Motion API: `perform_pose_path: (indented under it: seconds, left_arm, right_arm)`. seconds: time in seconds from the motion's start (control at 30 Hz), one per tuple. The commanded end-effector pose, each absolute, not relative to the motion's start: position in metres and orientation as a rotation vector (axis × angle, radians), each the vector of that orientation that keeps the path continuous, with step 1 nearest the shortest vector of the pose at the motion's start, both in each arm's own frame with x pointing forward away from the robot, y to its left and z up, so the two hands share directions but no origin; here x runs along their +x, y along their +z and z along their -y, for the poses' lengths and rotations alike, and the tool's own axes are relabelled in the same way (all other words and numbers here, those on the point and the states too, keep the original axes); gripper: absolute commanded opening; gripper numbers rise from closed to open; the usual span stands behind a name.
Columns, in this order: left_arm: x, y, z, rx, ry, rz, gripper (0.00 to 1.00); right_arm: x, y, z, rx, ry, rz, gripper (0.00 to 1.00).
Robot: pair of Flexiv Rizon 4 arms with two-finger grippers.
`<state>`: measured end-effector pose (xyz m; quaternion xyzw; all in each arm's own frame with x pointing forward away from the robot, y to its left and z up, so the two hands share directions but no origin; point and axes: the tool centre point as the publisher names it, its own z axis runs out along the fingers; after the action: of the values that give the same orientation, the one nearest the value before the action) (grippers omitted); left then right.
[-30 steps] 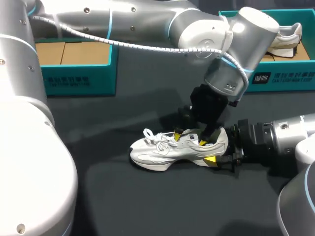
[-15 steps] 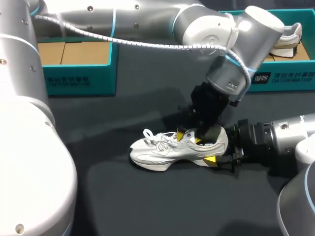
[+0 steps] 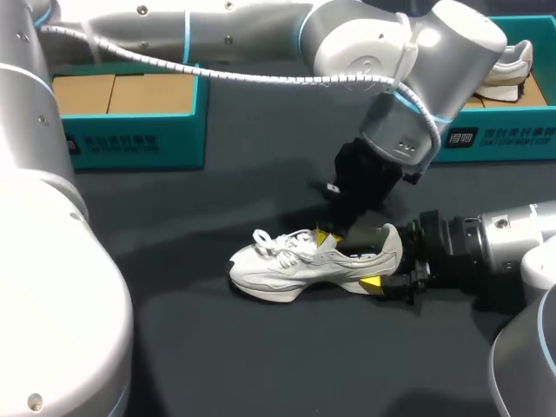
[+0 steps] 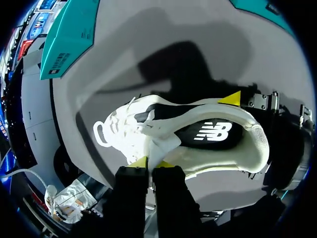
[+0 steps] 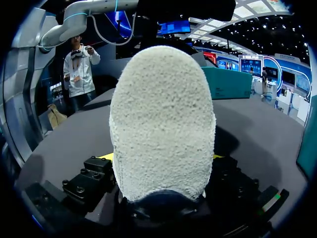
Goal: Take the shoe out of the shoebox, open the shoe tongue, remove and reinsert the insole, then place the shoe into the shoebox
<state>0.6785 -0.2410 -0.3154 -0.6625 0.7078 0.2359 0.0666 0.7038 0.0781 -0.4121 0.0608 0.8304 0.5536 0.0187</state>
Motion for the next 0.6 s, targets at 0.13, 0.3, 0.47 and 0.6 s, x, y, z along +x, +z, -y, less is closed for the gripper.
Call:
perform_pose_path:
  seconds: [0.13,0.3,0.47,0.6]
  left_arm:
    - [0.674,-0.298,0.203,-2.087,0.511,-2.198,0.0]
    - [0.672,-0.293,0.178,-2.203,0.324,-2.209,0.0]
    - [0.671,-0.3,0.16,-2.246,0.217,-2.239,0.0]
    - [0.673,-0.306,0.149,-2.269,0.202,-2.254,0.0]
  right_arm:
    - [0.703,-0.412,-0.078,0.19,1.714,-2.582,0.0]
    - [0.703,-0.412,-0.078,0.19,1.714,-2.582,0.0]
    - [0.703,-0.412,-0.078,0.19,1.714,-2.582,0.0]
    - [0.703,-0.412,-0.078,0.19,1.714,-2.582,0.0]
